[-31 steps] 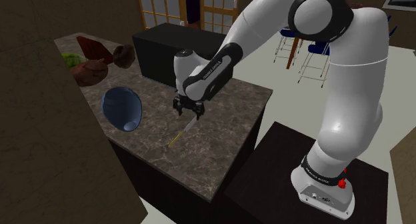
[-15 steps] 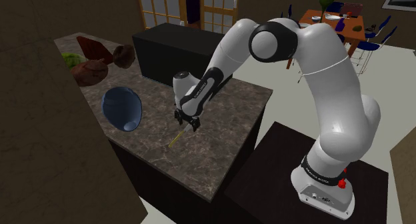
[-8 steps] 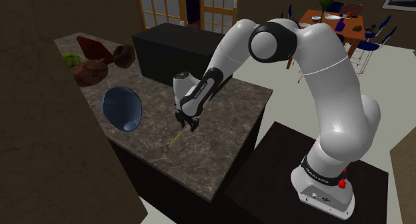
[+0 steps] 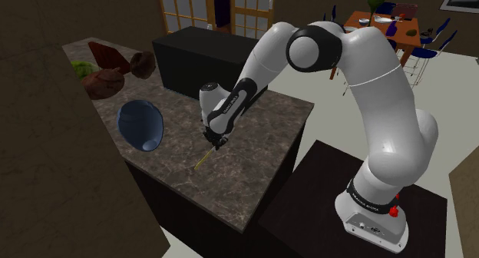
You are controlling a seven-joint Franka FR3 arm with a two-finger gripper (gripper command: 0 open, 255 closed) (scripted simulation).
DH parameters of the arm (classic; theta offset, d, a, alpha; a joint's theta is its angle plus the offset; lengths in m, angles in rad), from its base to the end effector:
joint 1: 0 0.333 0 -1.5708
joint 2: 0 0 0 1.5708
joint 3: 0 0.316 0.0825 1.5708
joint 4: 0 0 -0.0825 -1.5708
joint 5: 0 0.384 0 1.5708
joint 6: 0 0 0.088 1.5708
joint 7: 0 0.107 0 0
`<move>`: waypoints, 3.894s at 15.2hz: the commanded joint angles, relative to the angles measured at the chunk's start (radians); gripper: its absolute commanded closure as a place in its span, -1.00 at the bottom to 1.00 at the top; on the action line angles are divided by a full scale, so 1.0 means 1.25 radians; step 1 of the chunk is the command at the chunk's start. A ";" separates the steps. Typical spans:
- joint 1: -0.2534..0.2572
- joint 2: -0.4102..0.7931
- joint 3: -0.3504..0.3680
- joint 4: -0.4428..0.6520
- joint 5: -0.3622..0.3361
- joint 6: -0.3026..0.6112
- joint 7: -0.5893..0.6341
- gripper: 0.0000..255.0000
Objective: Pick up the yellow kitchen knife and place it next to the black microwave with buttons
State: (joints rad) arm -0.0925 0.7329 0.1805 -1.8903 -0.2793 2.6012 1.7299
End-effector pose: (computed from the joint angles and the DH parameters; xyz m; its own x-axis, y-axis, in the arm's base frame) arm 0.6195 0.0579 0.1180 0.1235 -0.9921 0.0221 -0.9923 -0.1236 -0.0016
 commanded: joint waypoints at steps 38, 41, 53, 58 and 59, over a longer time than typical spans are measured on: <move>-0.055 -0.296 0.076 -0.017 0.100 -0.275 -0.071 1.00; -0.058 -0.314 0.079 -0.008 0.108 -0.301 -0.076 1.00; -0.064 -0.374 0.089 0.046 0.134 -0.411 -0.095 1.00; -0.065 -0.393 0.091 0.076 0.142 -0.459 -0.101 1.00; -0.065 -0.396 0.091 0.082 0.143 -0.469 -0.102 1.00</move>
State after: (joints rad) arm -0.1741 0.2409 0.2945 -1.7986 -0.1021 2.0297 1.6043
